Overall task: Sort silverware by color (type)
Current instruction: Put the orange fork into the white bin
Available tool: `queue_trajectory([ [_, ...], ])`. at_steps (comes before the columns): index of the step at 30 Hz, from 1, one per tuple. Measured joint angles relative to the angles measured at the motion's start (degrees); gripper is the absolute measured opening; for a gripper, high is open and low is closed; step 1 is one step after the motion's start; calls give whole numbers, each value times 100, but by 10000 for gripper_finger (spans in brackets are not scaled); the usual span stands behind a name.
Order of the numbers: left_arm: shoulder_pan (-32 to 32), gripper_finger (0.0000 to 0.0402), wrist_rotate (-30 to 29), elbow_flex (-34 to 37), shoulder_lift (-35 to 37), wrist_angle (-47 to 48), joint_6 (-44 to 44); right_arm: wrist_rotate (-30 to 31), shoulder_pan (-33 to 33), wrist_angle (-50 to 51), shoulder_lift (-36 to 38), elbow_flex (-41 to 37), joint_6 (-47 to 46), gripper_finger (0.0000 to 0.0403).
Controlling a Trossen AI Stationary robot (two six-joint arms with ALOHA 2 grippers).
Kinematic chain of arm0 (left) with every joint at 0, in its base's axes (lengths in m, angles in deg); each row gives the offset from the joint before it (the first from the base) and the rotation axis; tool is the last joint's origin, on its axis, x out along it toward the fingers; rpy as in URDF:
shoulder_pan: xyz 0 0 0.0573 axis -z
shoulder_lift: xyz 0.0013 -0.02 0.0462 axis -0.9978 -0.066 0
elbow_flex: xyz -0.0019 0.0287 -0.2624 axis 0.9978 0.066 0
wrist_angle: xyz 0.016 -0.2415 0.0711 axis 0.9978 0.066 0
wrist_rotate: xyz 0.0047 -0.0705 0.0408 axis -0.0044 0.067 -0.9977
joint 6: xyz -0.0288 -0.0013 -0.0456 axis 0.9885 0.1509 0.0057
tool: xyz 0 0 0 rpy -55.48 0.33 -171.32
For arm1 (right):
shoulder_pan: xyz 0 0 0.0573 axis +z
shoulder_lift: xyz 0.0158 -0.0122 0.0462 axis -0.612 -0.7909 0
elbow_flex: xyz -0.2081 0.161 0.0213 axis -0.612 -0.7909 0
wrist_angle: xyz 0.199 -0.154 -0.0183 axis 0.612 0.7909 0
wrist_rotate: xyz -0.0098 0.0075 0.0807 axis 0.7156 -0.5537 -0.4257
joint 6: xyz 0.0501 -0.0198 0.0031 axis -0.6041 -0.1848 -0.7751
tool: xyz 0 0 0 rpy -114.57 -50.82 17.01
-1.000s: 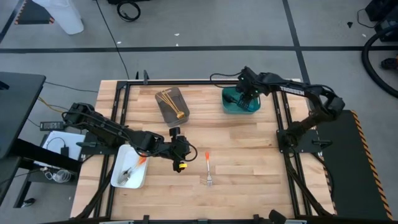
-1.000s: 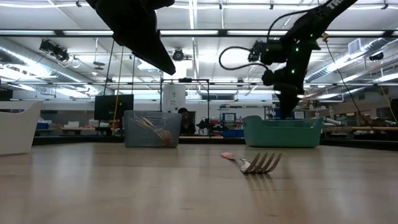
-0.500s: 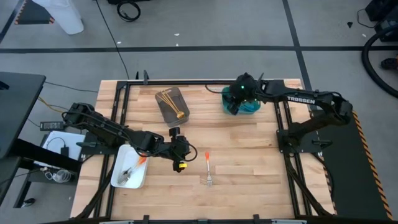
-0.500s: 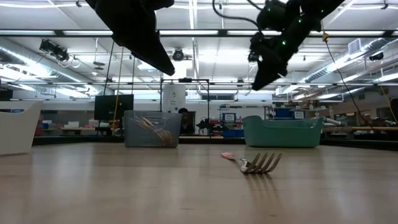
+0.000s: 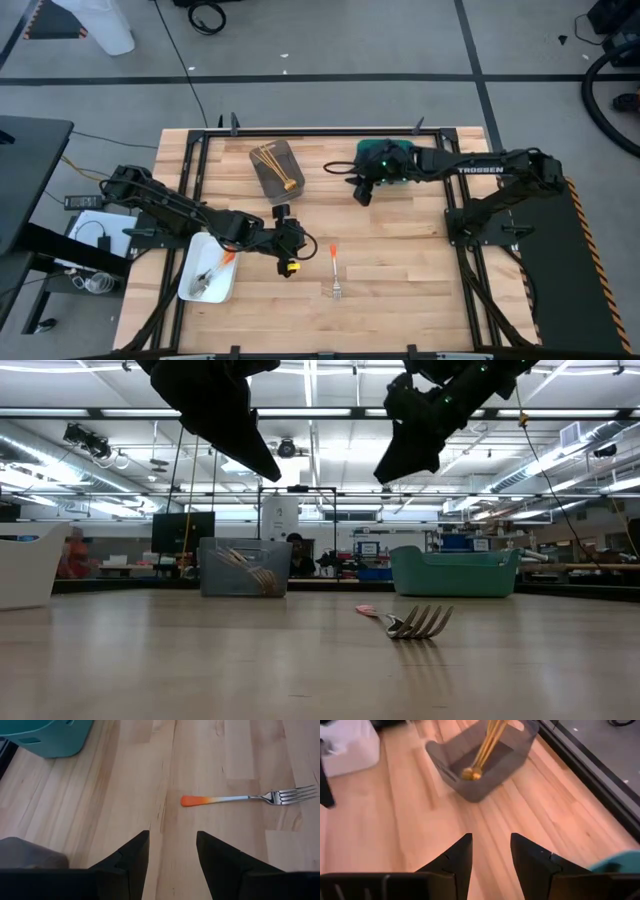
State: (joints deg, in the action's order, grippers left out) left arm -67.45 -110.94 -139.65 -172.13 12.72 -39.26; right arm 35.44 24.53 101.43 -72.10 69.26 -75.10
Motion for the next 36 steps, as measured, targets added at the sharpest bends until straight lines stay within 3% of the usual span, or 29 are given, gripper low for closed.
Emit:
queue_trajectory([
  [9, 0, 173, 0, 0, 0, -5, 77, 70, 616, -141, -7, 0, -581, 144],
  [18, -4, 173, 37, 0, -26, -240, 95, 649, 1263, -214, -7, 0, -579, 144],
  [25, -88, 173, 780, 0, -443, -1481, -691, 647, 1585, -189, -7, 0, -820, 144],
  [31, -102, 173, 1211, 4, -577, -1439, -1757, 299, 1872, -164, 2, 0, -1182, 144],
  [36, -354, 173, 2151, -4, -684, -1655, -2029, 373, 2186, -163, 4, 0, -1189, 144],
])
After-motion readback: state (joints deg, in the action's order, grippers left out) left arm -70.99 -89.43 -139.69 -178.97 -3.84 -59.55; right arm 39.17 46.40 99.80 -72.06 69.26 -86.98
